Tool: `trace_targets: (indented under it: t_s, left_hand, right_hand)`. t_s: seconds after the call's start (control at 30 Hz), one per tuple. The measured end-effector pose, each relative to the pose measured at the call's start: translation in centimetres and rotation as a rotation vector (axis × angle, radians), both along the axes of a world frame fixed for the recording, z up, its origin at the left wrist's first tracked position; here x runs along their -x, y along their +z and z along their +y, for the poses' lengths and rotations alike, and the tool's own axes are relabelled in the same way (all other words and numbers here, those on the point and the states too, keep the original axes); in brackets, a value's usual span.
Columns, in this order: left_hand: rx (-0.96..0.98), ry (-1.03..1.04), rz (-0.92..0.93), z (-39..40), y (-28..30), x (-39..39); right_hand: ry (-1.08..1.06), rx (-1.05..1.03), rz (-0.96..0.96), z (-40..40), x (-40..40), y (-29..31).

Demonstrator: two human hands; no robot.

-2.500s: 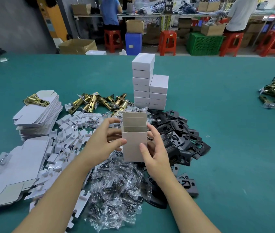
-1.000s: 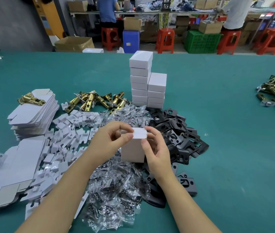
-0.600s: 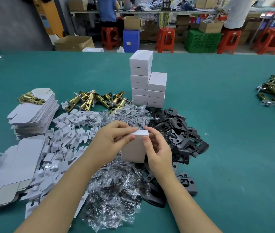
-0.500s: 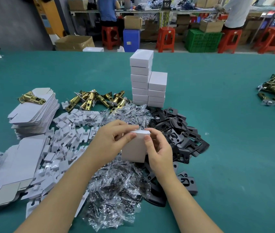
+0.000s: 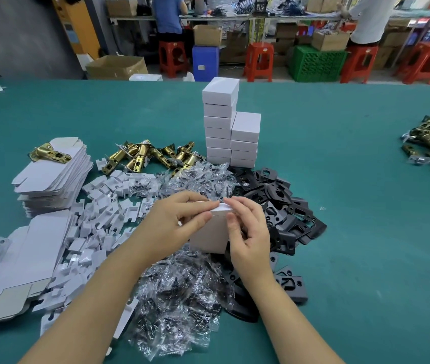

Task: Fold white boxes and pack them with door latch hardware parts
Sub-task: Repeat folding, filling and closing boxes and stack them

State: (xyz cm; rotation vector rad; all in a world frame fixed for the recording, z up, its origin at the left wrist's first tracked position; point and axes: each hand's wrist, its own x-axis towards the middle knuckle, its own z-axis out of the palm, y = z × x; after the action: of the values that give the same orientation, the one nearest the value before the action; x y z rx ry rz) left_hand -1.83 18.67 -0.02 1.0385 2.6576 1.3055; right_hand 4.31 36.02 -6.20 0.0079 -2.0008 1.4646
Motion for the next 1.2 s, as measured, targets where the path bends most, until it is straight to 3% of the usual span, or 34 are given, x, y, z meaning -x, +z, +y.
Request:
trace_targets:
  t_s: [0.27,0.5,0.67,0.77,0.9,1.0,1.1,1.2]
  left_hand:
    - [0.013,0.004,0.042,-0.6,-0.4,0.0]
    - [0.023,0.068,-0.289,-0.2,-0.6,0.0]
    - [-0.096,0.094,-0.269,-0.4,0.2,-0.7]
    - [-0.159,0.109,-0.141,-0.3,1.7,-1.3]
    - [-0.005,0.06,0.423,0.6,2.9,-2.6]
    - [-0.002,0.079,0.57,1.6,2.1,-2.8]
    - [-0.081,0.177,0.449,3.1,1.0,-1.9]
    - [-0.305,0.342,0.051,4.5,-0.3,-0.6]
  right_hand:
    - [-0.012,-0.062,0.009,0.1,0.0,-0.5]
    - [-0.064,-0.087,0.013,0.1,-0.1,-0.1]
    - [-0.058,0.026,-0.054,0.0,-0.8,1.4]
    - [0.094,0.299,-0.2,0.3,-1.1,2.8]
    - [0.33,0.784,-0.44,0.9,-1.0,5.2]
    - [0.33,0.872,-0.561,1.6,-0.5,6.7]
    - [0.246,0.883,-0.563,2.1,0.8,7.8]
    - [0.102,0.919,-0.46,3.4,2.7,8.8]
